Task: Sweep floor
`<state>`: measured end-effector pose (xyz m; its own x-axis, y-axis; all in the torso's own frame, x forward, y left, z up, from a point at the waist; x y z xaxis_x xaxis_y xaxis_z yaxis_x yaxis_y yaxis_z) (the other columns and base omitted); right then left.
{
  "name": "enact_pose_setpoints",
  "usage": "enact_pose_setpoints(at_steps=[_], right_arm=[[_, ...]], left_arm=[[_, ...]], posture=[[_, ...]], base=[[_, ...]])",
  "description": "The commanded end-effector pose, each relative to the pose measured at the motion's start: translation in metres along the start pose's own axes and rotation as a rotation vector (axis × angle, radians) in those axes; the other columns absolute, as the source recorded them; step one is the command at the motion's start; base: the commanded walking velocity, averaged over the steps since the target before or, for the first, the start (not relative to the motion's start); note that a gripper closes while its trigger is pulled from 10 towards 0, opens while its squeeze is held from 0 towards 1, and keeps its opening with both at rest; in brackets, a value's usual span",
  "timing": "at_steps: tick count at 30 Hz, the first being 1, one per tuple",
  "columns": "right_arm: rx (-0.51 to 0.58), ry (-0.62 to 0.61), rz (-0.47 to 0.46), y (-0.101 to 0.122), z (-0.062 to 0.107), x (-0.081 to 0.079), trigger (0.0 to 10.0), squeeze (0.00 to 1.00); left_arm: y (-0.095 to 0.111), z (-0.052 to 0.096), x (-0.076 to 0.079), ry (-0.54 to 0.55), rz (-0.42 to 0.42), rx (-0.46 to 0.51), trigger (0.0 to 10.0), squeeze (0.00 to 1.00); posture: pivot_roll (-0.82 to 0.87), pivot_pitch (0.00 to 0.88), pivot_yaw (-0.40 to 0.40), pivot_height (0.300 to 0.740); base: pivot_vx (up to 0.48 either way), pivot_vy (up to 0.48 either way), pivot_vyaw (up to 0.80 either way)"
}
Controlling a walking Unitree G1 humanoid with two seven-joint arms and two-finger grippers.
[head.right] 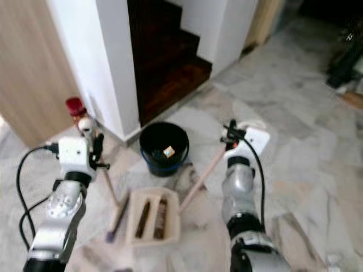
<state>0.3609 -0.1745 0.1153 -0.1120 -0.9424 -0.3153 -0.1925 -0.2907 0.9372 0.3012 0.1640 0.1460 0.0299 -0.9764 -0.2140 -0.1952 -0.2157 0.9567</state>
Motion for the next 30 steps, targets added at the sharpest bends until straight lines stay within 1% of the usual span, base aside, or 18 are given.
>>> enact_pose_setpoints(at_steps=[1, 22, 26, 30], right_arm=[[0.044, 0.009, -0.025, 0.0099, -0.0052, -0.0065, 10.0, 0.00], [0.038, 0.003, -0.031, 0.0076, -0.0031, -0.0065, 10.0, 0.00], [0.044, 0.005, -0.041, 0.0075, -0.0023, -0.0076, 10.0, 0.00], [0.052, 0.010, -0.042, 0.0080, -0.0016, -0.0082, 10.0, 0.00]], left_arm=[[0.0131, -0.0035, -0.0037, 0.013, -0.024, 0.058, 10.0, 0.00], [0.0133, -0.0039, -0.0065, 0.019, -0.034, 0.051, 10.0, 0.00], [0.0141, -0.0035, -0.0074, 0.020, -0.036, 0.058, 10.0, 0.00], [0.0147, -0.0036, -0.0073, 0.020, -0.037, 0.064, 10.0, 0.00]], posture=[[0.16, 0.094, -0.071, 0.740], [0.17, 0.105, -0.069, 0.740], [0.17, 0.105, -0.068, 0.740], [0.17, 0.105, -0.068, 0.740]], base=[[0.000, 0.480, -0.80], [0.000, 0.480, -0.80], [0.000, 0.060, -0.80], [0.000, 0.000, 0.00]])
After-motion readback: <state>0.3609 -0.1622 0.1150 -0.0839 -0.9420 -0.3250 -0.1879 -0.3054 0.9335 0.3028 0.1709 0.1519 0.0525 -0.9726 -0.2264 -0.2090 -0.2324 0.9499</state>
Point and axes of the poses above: a point about 5 cm out from each wrist's last joint towards the gripper, its own z axis pointing back from the gripper into the wrist, its own y axis along the axis of the wrist's last joint, x = y × z, the point moved 1 cm from there along -z, pointing out of the wrist towards the gripper, and after that the axes turned 4 degrees about -z, right-handed, at the moved point
